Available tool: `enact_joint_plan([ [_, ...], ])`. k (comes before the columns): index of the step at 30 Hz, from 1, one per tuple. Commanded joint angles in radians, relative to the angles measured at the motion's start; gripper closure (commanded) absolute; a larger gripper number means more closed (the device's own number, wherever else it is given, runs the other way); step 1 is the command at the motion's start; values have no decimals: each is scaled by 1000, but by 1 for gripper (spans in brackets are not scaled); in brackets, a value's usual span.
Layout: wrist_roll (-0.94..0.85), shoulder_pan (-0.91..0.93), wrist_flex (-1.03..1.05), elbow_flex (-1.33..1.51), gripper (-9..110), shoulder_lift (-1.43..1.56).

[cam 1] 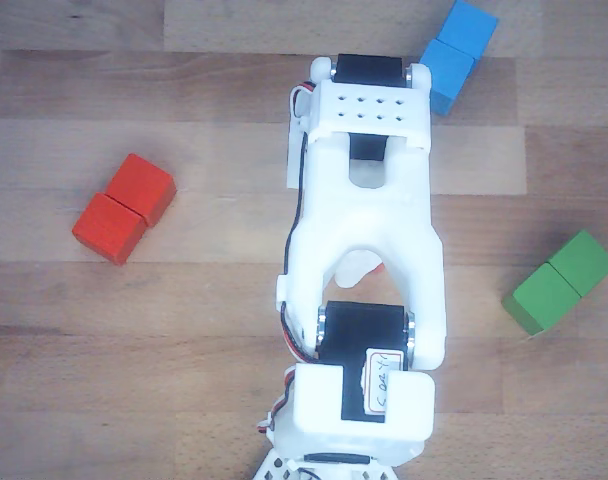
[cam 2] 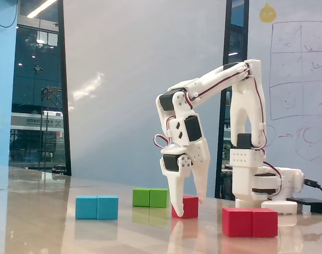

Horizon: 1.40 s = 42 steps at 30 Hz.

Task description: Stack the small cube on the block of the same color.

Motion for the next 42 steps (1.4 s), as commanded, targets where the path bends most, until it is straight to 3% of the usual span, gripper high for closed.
enact_joint_plan([
  [1,0,5,-3,-21,79,14],
  [14,2,5,-3,-23,99,21],
  [23,-2,3,-2,-97,100,32],
  [42,-11,-9,207,-414,100,149],
])
